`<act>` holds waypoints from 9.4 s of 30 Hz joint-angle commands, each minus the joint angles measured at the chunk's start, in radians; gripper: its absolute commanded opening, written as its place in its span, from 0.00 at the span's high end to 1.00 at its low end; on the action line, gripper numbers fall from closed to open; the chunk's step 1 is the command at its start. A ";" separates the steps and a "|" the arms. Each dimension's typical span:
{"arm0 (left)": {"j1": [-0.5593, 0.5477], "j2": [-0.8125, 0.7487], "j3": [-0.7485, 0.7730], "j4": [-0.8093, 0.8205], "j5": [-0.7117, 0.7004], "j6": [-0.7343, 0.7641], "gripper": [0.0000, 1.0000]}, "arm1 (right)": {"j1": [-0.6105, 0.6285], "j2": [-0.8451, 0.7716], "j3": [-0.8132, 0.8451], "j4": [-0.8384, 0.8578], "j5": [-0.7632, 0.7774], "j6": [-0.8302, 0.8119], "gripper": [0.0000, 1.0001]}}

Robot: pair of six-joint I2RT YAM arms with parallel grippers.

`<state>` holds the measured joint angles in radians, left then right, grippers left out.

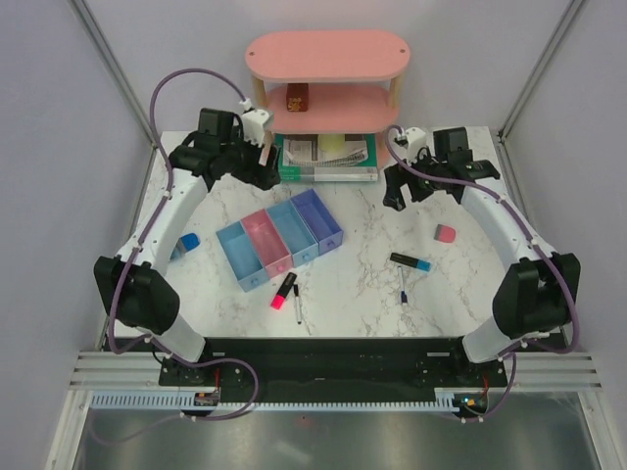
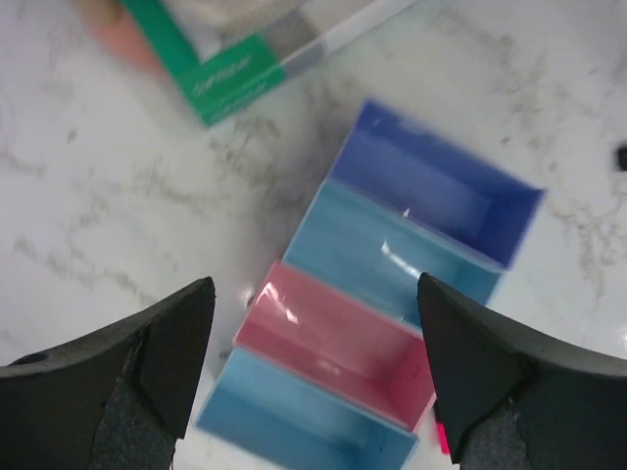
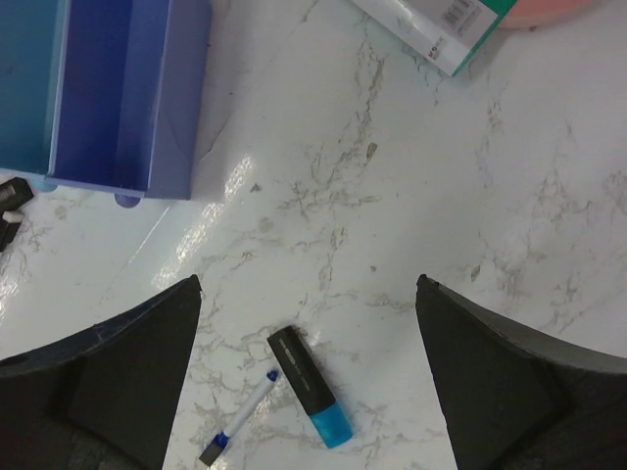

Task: Sort the stationery into containers
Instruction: Move the storage box to the center of the board, then pick up the stationery from the center of the board.

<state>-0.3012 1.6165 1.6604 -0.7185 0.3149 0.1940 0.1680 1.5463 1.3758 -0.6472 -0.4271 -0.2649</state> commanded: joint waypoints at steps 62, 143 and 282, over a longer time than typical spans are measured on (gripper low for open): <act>0.057 0.126 -0.390 0.028 -0.100 -0.120 0.18 | 0.360 0.652 0.385 0.170 0.252 0.015 0.02; -0.251 0.726 0.487 -0.088 -0.203 -0.024 0.17 | 0.196 0.673 0.433 0.253 0.579 0.046 0.02; 0.142 -0.405 -0.599 -0.076 0.049 0.200 0.02 | -0.018 0.127 0.006 0.146 0.389 0.171 0.59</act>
<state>-0.1631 1.2366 1.0664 -0.8257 0.3252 0.4229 0.0971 1.6470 1.2892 -0.4591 -0.0048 -0.0944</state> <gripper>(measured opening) 0.977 0.618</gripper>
